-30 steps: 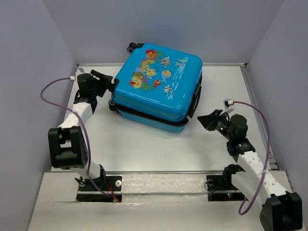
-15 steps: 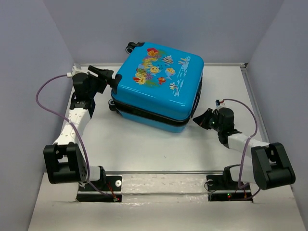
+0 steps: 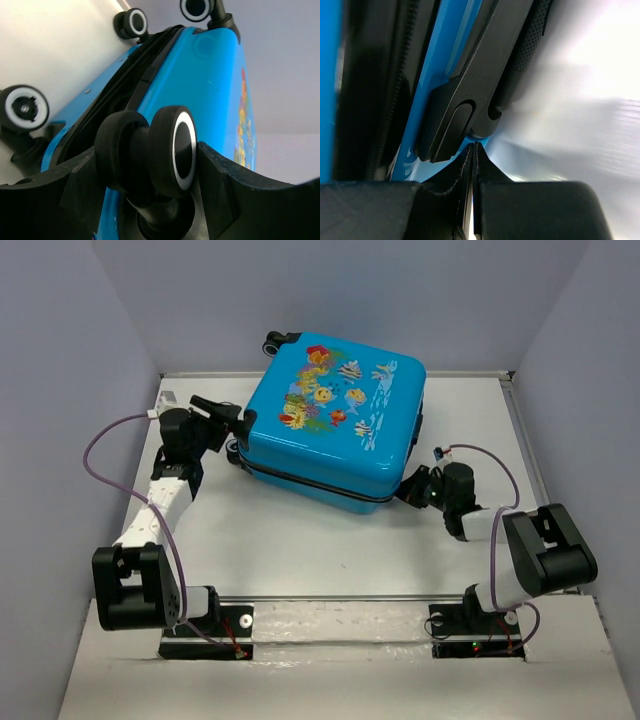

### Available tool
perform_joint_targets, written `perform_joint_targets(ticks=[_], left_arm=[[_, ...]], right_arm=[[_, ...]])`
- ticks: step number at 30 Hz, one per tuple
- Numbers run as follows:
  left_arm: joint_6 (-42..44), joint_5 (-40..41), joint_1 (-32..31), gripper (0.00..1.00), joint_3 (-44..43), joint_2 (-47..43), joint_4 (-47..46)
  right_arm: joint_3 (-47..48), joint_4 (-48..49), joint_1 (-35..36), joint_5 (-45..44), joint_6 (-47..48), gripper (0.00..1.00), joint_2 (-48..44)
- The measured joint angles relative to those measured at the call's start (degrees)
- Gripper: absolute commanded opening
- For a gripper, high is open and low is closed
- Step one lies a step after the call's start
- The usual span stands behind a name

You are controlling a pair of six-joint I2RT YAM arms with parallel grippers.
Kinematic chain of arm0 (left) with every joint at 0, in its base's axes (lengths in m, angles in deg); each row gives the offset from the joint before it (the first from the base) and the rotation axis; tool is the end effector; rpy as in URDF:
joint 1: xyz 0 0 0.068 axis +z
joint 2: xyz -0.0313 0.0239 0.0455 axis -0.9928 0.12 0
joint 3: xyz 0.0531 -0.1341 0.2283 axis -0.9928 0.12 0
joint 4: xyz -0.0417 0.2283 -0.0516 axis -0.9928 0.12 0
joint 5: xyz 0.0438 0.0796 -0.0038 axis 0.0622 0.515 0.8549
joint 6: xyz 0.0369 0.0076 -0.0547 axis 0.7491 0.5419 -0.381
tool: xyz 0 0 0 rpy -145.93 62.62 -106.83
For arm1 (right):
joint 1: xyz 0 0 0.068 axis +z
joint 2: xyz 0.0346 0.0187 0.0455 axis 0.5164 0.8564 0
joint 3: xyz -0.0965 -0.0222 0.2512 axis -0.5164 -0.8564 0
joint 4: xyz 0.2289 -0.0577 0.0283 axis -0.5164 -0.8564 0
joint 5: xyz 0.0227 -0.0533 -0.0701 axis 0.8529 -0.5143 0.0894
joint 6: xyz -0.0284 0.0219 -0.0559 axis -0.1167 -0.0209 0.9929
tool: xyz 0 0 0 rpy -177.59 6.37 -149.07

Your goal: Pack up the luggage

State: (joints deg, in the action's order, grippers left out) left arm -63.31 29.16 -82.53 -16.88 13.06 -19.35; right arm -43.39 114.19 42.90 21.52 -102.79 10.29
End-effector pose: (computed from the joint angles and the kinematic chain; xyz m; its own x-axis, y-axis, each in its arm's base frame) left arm 0.2967 -0.0094 0.3102 -0.2633 -0.8189 -0.5100 0.0030 0.5280 -0.8493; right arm 0.2517 0.0761 0.1582 -0.6822 0.4610 -0.5675 -0.1677 0.6568 0.7352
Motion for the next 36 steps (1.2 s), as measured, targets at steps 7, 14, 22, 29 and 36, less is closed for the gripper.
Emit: perform_joint_targets(ticks=[7, 14, 22, 29, 36], left_arm=[[0.0, 0.1, 0.0, 0.06, 0.6, 3.5, -0.7], [-0.2, -2.8, 1.7, 0.06, -5.6, 10.7, -1.2], [-0.4, -5.5, 2.6, 0.06, -10.5, 15.6, -0.7], [-0.4, -6.1, 2.9, 0.07, -11.5, 16.6, -0.5], [-0.4, -6.1, 3.0, 0.17, -11.5, 16.6, -0.5]], right_arm=[[0.8, 1.9, 2.2, 1.3, -0.4, 0.07, 1.5], [0.7, 2.8, 3.5, 2.8, -0.3, 0.1, 0.4], [0.1, -6.3, 4.1, 0.0, 7.3, 0.27, -13.4], [-2.0, -14.2, 4.1, -3.2, 13.0, 0.39, -24.0], [-5.2, -12.7, 4.1, 1.7, 15.6, 0.48, -25.0]])
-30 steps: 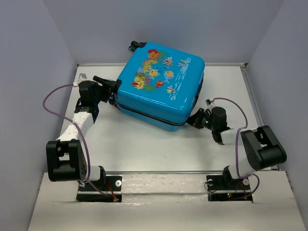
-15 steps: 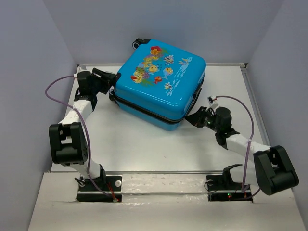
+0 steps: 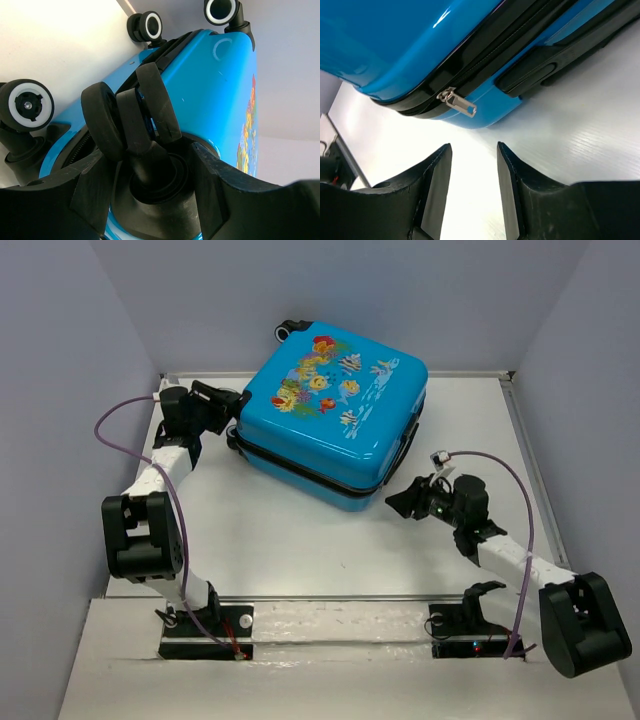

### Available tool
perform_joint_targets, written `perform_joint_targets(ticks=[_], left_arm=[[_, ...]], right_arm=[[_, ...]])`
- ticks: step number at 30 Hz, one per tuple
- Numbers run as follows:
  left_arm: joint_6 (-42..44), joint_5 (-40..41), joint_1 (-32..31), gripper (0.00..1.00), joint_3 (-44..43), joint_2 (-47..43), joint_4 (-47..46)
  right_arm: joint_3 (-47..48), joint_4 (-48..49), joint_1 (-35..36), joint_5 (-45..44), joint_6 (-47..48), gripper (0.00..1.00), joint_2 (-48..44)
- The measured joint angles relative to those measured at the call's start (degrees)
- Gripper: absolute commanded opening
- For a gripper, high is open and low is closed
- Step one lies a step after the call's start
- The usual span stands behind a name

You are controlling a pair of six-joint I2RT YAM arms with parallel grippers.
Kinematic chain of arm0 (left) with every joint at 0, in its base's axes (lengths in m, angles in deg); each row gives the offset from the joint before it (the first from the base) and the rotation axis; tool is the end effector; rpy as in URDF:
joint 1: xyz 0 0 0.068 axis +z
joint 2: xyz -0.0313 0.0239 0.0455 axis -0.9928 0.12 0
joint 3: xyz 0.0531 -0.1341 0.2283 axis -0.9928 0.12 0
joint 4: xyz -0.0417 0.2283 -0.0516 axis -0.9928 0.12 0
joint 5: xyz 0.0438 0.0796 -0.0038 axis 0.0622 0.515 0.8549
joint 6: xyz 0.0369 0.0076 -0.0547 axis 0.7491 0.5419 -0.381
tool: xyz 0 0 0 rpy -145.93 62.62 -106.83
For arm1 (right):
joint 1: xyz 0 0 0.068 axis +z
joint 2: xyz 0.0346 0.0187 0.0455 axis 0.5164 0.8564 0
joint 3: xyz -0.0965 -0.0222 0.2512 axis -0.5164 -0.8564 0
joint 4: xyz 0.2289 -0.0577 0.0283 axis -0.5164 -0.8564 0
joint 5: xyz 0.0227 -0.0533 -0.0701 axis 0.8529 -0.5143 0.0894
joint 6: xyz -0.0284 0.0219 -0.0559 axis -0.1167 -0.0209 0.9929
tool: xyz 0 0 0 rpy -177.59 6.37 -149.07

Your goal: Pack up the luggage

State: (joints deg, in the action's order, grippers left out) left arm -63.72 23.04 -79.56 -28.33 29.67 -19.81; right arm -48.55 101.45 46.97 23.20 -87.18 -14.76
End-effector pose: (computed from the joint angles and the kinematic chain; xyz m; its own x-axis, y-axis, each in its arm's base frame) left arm 0.3641 0.0048 0.2904 -0.3462 -0.8172 -0.4609 -0.0412 0.5040 -0.8627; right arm 0.1913 0.0797 0.2005 -0.5449 0.2413 -0.8030 -0.4815 0.6940 0.5352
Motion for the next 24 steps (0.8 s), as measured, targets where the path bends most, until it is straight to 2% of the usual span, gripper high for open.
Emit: perform_joint_targets(ticks=[1, 3, 4, 7, 8, 11, 14, 24], left_arm=[[0.0, 0.0, 0.0, 0.3, 0.0, 0.0, 0.0], [0.0, 0.0, 0.0, 0.43, 0.0, 0.0, 0.0], [0.0, 0.0, 0.0, 0.54, 0.0, 0.0, 0.0], [0.1, 0.1, 0.0, 0.69, 0.0, 0.0, 0.0], [0.1, 0.1, 0.0, 0.81, 0.0, 0.0, 0.0], [1.9, 0.4, -0.1, 0.93, 0.0, 0.0, -0.1], [3.7, 1.2, -0.2, 0.99, 0.2, -0.6, 0.0], [8.6, 6.6, -0.5, 0.99, 1.0, -8.2, 3.7]], right_arm=[[0.0, 0.7, 0.0, 1.1, 0.2, 0.48, 0.8], [0.0, 2.0, 0.0, 3.4, 0.5, 0.48, 2.5], [0.0, 2.3, 0.0, 3.9, 0.5, 0.48, 2.8], [0.0, 3.6, 0.0, 5.5, 1.4, 0.48, 3.4], [0.0, 4.0, 0.0, 5.9, 1.8, 0.48, 3.5], [0.4, 5.6, 0.0, 7.0, 2.6, 0.48, 4.9], [1.4, 6.3, 0.0, 7.1, 3.7, 0.48, 6.7], [5.6, 7.1, 0.0, 6.8, 8.2, 0.46, 10.9]])
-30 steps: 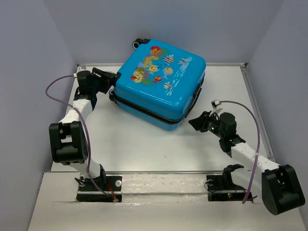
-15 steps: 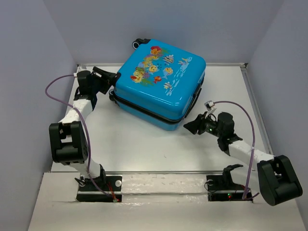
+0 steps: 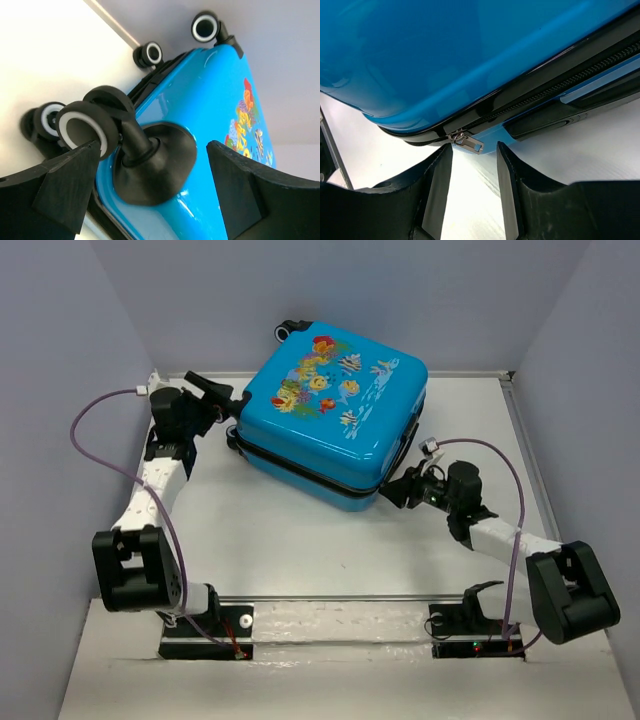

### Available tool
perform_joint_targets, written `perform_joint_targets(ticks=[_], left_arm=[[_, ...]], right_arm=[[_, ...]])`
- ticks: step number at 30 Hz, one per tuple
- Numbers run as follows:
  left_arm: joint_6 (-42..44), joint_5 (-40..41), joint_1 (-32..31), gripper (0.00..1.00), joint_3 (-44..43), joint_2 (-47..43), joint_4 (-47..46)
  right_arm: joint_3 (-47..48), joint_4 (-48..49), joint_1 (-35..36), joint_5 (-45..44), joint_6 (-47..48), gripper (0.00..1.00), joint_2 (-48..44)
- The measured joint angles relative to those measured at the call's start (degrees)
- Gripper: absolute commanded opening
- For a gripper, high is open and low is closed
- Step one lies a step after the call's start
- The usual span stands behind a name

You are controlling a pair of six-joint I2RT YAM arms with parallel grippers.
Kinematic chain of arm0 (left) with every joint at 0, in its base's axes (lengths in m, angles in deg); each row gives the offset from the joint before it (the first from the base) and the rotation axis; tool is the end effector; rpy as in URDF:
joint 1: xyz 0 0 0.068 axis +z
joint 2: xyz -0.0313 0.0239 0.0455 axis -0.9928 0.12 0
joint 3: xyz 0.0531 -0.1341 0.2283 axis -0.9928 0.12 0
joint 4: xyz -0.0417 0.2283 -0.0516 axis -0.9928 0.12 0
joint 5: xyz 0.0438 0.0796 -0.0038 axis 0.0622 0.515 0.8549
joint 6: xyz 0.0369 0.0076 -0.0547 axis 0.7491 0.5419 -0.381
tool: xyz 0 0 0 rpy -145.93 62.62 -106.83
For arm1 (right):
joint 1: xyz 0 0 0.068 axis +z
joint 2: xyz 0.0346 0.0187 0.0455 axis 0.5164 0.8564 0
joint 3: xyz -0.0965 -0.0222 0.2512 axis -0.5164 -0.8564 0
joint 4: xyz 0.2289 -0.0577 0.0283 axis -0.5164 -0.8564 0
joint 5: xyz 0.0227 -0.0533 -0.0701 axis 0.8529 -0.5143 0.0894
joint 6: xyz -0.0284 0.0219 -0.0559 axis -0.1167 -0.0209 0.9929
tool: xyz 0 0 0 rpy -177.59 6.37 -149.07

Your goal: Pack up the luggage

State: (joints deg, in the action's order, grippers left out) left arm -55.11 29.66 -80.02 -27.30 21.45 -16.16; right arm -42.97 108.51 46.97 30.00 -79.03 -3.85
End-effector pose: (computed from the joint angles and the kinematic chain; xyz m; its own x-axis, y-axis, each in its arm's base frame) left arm 0.3350 0.0061 0.3234 -0.2339 -0.7478 -0.6214 -0.0086 0.6407 -0.7677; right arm 0.2211 0.0938 0.2075 -0.4687 0.1222 -0.8748 -0.6397 0.6360 0.4316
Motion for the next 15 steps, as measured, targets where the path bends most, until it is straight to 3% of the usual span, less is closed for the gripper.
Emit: perform_joint_targets(ticks=[4, 7, 8, 11, 15], left_arm=[[2.6, 5.5, -0.6, 0.95, 4.4, -8.2, 0.0], [4.0, 10.0, -4.4, 0.8, 11.5, -18.8, -0.3], [4.5, 11.7, -7.3, 0.71, 14.3, -22.1, -0.5], [5.6, 14.4, -17.5, 0.57, 21.9, -29.5, -0.7], [5.6, 17.7, -28.7, 0.48, 31.7, -33.4, 0.3]], right_arm=[[0.3, 1.0, 0.0, 0.0, 0.7, 0.44, 2.0], [0.6, 1.9, 0.0, 0.1, 1.1, 0.4, 4.1], [0.8, 2.1, 0.0, 0.2, 1.1, 0.39, 4.8], [0.9, 3.1, 0.0, 0.7, 1.0, 0.37, 5.9], [0.9, 3.7, 0.0, 1.2, 0.8, 0.37, 6.2]])
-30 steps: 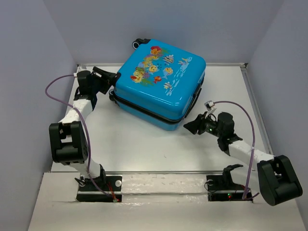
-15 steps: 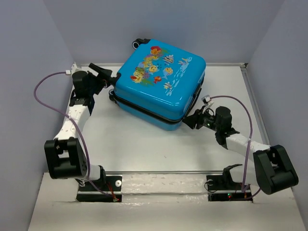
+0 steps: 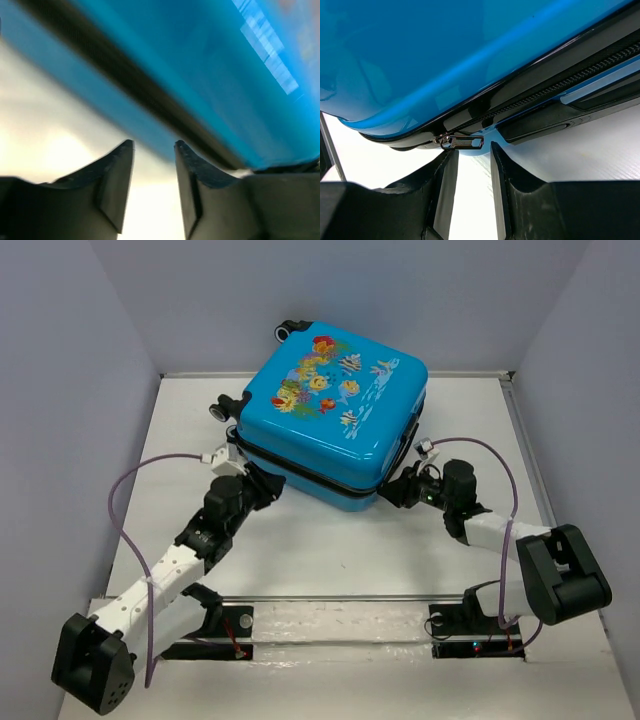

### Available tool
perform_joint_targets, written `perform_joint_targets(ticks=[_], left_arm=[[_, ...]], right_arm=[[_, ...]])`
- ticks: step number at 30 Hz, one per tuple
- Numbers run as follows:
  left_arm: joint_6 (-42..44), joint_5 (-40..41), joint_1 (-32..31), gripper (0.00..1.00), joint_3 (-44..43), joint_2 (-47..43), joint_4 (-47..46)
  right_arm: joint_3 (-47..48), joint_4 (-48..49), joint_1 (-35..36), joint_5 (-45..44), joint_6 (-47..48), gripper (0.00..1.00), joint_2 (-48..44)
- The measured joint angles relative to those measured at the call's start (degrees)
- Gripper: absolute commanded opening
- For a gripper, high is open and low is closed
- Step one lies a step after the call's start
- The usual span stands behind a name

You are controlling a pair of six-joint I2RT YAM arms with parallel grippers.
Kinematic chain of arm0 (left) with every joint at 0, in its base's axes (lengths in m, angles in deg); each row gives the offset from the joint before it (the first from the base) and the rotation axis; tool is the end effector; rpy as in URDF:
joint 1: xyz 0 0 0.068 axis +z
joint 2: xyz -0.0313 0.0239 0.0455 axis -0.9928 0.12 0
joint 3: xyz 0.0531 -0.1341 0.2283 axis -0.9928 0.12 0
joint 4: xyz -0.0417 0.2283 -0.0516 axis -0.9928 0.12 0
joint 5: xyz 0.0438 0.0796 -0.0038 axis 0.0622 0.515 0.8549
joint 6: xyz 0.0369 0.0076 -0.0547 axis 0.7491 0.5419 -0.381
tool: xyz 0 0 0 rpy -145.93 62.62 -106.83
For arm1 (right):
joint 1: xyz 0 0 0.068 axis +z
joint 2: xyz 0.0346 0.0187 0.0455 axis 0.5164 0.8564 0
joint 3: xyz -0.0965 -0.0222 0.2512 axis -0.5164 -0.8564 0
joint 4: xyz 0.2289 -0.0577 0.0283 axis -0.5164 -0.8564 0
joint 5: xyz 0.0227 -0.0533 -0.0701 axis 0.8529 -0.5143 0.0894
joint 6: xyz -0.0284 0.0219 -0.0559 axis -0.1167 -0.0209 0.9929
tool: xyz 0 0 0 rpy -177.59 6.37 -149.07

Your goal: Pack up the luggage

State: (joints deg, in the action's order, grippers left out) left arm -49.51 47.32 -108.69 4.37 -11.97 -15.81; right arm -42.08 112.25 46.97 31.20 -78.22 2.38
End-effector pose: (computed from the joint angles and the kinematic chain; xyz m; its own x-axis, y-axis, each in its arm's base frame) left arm 0.1826 -0.0828 0.2714 -0.3358 -0.5972 -0.7284 0.1770 0.7195 -0.6716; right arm 0.2340 0.0984 0.1952 -0.4867 0.1019 -0.8676 -0.6468 0.6256 0.4363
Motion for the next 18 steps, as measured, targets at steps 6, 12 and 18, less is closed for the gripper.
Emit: perform_joint_targets(ticks=[6, 12, 18], left_arm=[[-0.5, 4.3, -10.7, 0.47, 6.8, 2.0, 2.1], [1.0, 7.7, -19.2, 0.47, 4.3, 12.0, -1.0], [3.0, 9.2, -24.0, 0.47, -0.7, 19.7, -4.0]], right_arm=[[0.0, 0.1, 0.1, 0.4, -0.1, 0.37, 0.0], [0.7, -1.6, 0.3, 0.3, 0.3, 0.39, -0.5], [1.1, -4.1, 0.4, -0.3, 1.5, 0.42, -3.3]])
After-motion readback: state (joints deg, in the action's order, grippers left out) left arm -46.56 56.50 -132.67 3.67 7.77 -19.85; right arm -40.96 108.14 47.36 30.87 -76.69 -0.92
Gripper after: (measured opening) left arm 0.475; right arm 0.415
